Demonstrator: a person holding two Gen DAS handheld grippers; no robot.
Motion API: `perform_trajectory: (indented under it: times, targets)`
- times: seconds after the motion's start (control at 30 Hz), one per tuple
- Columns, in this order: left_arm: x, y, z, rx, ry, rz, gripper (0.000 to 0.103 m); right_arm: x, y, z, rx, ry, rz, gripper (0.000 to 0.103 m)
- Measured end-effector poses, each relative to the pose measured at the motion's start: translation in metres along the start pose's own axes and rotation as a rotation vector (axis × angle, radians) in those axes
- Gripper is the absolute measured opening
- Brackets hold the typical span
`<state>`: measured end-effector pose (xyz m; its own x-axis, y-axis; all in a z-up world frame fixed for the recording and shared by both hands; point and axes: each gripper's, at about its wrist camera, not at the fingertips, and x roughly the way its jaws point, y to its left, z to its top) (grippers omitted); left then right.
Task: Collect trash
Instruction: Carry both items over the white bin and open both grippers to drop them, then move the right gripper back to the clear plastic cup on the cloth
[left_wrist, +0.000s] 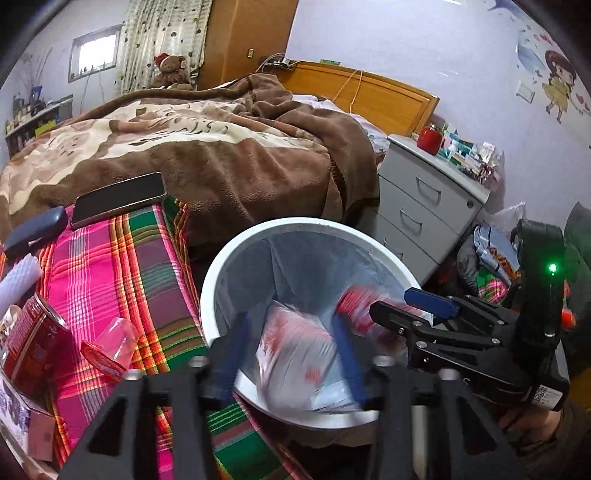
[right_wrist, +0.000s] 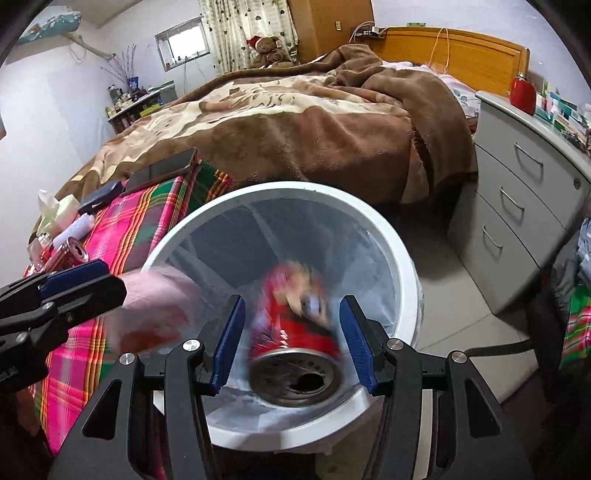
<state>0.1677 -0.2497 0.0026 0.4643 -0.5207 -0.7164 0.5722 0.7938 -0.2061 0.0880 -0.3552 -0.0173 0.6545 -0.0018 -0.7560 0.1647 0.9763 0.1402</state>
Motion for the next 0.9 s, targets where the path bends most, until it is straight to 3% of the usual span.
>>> perform_trajectory:
  times: [0.07, 0.37, 0.9]
  targets:
    - [-0.001, 0.003, 0.0, -0.009, -0.002, -0.001, 0.062, -0.002, -0.001, 0.001, 0.005, -0.007, 0.003, 0.066]
    - [-0.025, 0.012, -0.006, -0.028, -0.026, 0.041, 0.062, -0.017, 0.006, 0.001, 0.018, -0.053, 0.002, 0.066]
    - [-0.099, 0.047, -0.037, -0.08, -0.124, 0.166, 0.062, -0.033, 0.053, -0.004, -0.026, -0.112, 0.045, 0.066]
